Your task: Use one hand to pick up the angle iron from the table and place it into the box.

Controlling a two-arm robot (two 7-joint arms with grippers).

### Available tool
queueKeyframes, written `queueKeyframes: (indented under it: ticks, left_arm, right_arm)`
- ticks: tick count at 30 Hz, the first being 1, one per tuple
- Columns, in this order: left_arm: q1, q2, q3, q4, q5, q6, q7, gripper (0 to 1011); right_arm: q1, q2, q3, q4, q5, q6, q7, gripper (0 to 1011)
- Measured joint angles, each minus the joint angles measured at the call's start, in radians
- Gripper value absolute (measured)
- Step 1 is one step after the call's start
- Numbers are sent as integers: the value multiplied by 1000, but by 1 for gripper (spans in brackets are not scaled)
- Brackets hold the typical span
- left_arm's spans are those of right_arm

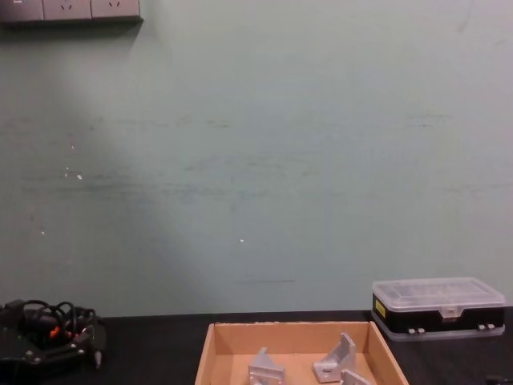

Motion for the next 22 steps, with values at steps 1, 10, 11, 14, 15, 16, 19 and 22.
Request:
queueKeyframes:
  ticks: [1,10,11,14,15,16,19,22]
  left_arm:
    - [0,0,0,0,0,0,0,1000]
    - [0,0,0,0,0,0,0,1000]
    - [0,0,0,0,0,0,0,1000]
    - [0,0,0,0,0,0,0,1000]
    - [0,0,0,0,0,0,0,1000]
    - [0,0,0,0,0,0,0,1000]
    - [0,0,0,0,0,0,0,1000]
    - [0,0,0,0,0,0,0,1000]
  right_arm:
    - [0,0,0,0,0,0,0,1004]
    - [1,1,0,-2,2,2,0,1004]
    - [1,1,0,-2,2,2,0,1004]
    - [1,1,0,-3,3,2,1,1004]
    - [1,1,0,-3,3,2,1,1004]
    - [1,1,0,-3,3,3,1,1004]
    - [1,2,0,-3,4,3,1,1004]
    - [1,2,0,-3,4,3,1,1004]
